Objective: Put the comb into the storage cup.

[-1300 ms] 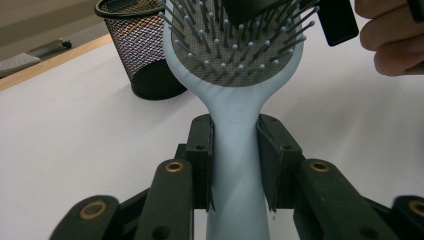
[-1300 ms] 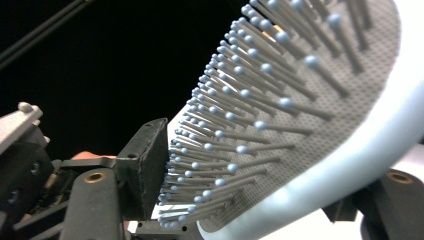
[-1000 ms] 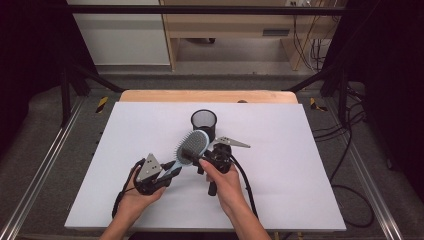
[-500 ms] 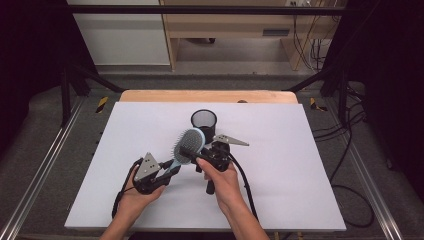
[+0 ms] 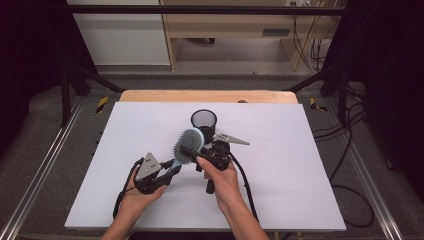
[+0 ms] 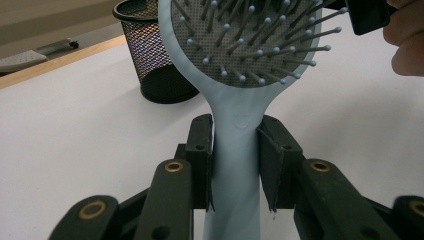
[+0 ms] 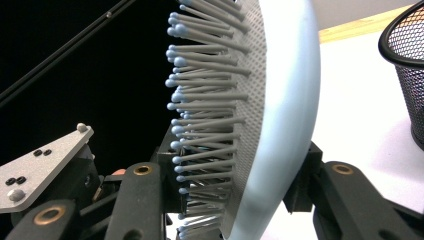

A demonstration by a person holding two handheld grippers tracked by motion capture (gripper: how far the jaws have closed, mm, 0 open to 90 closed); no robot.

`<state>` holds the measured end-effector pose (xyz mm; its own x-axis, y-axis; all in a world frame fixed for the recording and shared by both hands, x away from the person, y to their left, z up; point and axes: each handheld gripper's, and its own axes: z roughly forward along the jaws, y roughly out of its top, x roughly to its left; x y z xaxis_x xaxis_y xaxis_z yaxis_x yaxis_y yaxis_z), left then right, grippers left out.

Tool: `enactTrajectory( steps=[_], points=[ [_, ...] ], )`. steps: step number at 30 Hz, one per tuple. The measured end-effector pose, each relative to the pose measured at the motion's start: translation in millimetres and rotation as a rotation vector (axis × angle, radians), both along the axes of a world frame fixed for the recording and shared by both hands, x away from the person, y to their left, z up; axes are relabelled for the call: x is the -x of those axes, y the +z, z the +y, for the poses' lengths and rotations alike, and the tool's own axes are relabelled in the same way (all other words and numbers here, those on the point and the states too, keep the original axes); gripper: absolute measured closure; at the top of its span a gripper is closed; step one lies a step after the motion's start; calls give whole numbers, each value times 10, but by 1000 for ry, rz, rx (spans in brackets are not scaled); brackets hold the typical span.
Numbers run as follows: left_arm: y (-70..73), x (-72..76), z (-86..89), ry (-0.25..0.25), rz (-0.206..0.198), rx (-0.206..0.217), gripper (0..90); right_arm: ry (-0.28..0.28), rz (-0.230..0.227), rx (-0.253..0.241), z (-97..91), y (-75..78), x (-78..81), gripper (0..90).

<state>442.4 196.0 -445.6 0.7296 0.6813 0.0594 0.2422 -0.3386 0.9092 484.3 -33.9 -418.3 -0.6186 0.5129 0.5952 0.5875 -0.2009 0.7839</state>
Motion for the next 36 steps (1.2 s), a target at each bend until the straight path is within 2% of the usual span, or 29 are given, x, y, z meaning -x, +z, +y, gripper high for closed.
enactTrajectory(
  steps=[6,11,13,14,15,17,18,19,21,27,32,36],
  points=[
    [-2,-2,0,21,3,19,672,5,3,-14,-3,1,-8,560],
    [4,-4,0,20,7,40,663,-1,6,-23,-22,2,-19,561],
    [20,9,10,43,-3,52,581,-10,-1,-19,-40,8,-26,561],
    [27,14,15,50,-5,58,516,-23,-1,-26,-61,13,-38,562],
    [35,19,23,56,-7,66,412,-36,3,-38,-100,15,-65,561],
    [47,29,49,68,-26,75,385,-43,6,-34,-115,17,-82,561],
    [51,28,66,72,-33,86,327,-53,4,-15,-134,24,-117,560],
    [57,26,86,76,-34,97,327,-53,4,-15,-134,24,-117,560],
    [70,27,133,88,-42,119,265,-71,9,-11,-185,30,-171,559],
    [103,15,281,131,-52,152,194,-97,10,-3,-273,62,-232,558],
    [115,40,414,179,-58,156,75,-109,-1,0,-349,113,-262,556],
    [72,110,524,204,-54,157,52,-123,-3,6,-398,148,-298,555]
  ],
)
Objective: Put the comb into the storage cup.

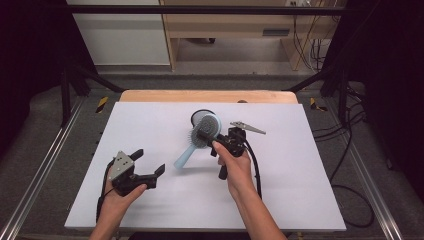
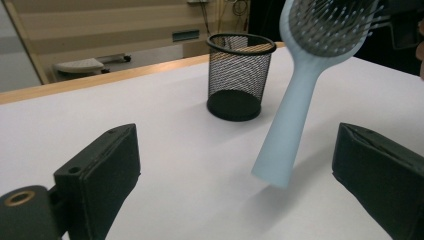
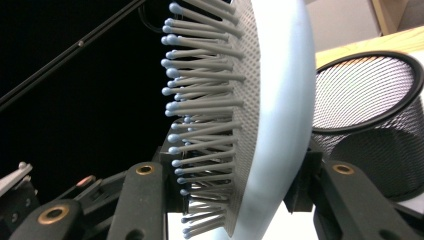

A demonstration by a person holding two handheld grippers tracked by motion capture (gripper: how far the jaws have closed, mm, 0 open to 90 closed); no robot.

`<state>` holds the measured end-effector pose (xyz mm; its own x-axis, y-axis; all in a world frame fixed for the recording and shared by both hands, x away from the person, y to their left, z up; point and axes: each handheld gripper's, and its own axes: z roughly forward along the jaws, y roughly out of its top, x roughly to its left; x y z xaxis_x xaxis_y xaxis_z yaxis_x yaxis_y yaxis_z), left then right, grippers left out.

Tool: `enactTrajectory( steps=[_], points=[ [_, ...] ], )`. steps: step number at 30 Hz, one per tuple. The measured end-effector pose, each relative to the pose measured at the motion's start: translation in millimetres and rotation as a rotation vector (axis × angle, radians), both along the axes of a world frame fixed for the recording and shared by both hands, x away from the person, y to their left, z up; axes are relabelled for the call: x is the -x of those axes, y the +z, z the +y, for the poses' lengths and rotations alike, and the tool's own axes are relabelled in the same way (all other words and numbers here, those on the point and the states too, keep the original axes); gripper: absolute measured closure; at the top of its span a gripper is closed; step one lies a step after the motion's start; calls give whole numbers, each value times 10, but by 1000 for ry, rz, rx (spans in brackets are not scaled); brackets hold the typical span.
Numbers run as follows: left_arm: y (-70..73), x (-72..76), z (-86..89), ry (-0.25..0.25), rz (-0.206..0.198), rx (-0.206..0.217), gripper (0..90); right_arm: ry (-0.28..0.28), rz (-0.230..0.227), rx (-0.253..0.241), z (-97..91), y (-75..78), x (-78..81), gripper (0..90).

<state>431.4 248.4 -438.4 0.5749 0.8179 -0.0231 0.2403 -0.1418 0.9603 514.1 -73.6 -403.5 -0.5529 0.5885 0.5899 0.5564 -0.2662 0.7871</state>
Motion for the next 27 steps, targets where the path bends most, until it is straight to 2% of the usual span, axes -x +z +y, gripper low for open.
enactTrajectory(
  steps=[3,7,9,13,17,27],
  points=[
    [-2,39,50,8,-9,-3,48,-6,0,5,-21,29,-23,554],
    [-13,8,88,26,-20,-9,47,-13,-4,10,-37,87,-44,553],
    [-22,1,98,32,-25,-29,47,-11,-11,8,-44,129,-53,553],
    [-24,-7,130,51,-33,-28,46,-15,-29,12,-63,231,-79,551],
    [-32,-12,152,76,-47,-46,45,-19,-55,18,-73,339,-95,551],
    [-41,-29,182,88,-49,-32,44,-30,-82,20,-62,590,-154,549]
  ],
)
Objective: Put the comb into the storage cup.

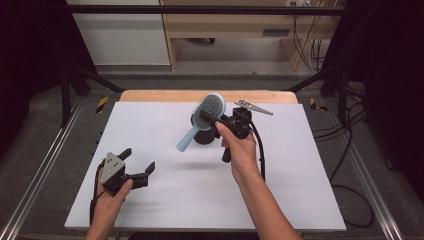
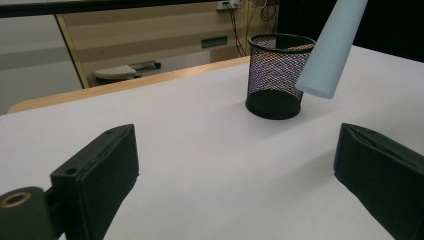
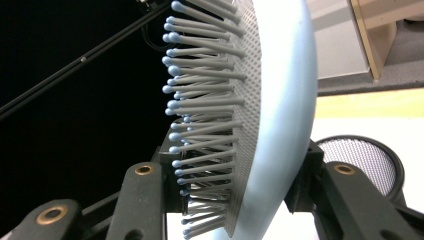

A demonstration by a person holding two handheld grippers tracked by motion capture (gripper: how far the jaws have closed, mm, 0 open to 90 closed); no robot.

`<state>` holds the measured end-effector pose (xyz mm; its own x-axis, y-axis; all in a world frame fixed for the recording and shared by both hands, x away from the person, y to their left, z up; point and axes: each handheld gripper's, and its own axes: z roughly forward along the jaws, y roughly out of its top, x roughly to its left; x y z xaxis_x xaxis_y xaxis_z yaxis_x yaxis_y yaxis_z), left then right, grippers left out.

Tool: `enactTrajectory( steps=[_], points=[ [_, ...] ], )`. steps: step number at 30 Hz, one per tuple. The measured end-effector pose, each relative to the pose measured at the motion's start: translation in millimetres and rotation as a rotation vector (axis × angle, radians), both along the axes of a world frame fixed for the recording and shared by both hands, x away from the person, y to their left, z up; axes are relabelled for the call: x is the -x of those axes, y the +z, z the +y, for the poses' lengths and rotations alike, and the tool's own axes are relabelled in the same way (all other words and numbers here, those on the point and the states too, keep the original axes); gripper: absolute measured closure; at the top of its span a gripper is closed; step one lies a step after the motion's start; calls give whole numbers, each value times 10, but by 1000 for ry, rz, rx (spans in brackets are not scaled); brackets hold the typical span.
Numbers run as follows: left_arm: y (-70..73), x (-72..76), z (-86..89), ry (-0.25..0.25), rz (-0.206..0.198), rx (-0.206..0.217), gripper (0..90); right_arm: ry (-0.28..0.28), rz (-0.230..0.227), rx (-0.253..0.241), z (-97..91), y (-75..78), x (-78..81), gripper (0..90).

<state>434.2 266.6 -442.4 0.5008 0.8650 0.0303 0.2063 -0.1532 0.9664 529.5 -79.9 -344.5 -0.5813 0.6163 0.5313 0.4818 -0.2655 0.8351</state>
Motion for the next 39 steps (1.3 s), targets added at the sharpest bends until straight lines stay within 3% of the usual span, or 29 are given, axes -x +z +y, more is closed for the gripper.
enactTrajectory(
  steps=[17,25,39],
  points=[
    [-22,-31,6,8,11,17,44,-75,-25,-6,-52,323,-309,547],
    [-20,-29,14,3,9,21,44,-108,-25,-5,-119,384,-455,546],
    [-28,-37,1,-7,13,18,42,-127,-33,-18,-231,408,-536,543]
  ],
)
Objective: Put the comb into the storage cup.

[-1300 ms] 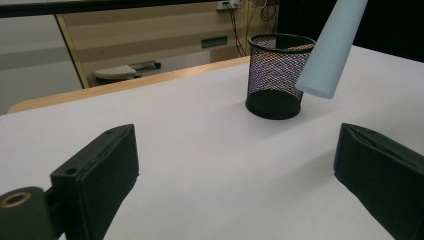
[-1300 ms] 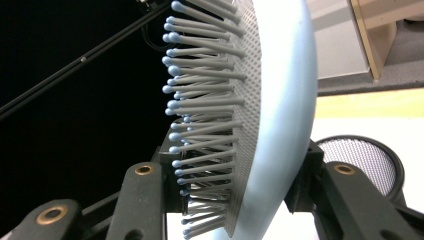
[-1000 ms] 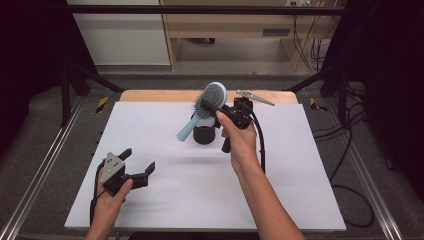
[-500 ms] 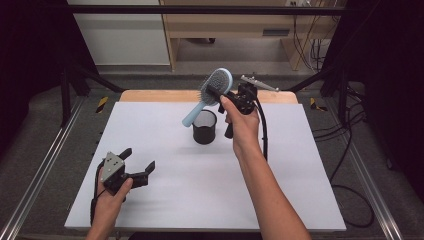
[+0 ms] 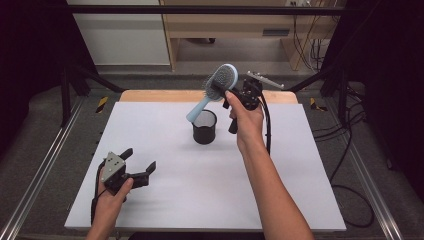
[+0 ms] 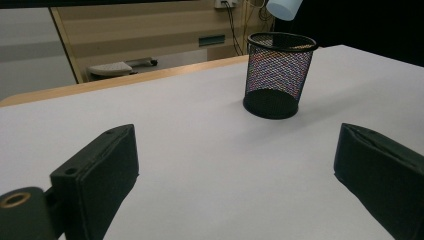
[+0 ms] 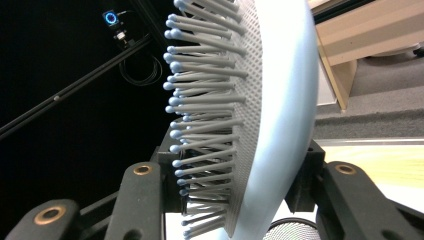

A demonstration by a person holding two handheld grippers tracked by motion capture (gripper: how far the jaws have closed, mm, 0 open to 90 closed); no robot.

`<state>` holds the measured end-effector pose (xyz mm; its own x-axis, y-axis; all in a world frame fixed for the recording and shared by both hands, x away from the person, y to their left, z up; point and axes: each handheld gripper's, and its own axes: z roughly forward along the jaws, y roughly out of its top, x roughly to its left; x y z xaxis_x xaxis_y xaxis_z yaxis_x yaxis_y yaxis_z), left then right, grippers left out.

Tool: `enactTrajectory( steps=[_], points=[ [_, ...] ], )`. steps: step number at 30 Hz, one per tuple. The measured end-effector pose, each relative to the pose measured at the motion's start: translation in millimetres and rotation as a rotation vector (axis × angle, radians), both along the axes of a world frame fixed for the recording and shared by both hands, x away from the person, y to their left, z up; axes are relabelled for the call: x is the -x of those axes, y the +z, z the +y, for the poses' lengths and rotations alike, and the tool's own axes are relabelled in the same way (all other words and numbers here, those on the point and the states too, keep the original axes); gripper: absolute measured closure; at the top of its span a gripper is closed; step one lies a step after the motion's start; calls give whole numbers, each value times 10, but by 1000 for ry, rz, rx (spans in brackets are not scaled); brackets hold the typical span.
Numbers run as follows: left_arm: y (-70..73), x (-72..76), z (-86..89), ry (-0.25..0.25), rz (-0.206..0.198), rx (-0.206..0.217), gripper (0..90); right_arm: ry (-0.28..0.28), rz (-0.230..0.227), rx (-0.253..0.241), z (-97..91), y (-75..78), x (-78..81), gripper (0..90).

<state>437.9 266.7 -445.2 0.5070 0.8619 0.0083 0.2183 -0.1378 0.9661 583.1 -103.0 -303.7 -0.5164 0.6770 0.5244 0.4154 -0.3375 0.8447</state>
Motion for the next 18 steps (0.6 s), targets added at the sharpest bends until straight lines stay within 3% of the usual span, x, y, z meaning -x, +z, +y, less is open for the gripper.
enactTrajectory(
  steps=[18],
  points=[
    [-7,-20,31,11,8,13,42,-45,-11,26,-74,56,-86,540]
  ],
)
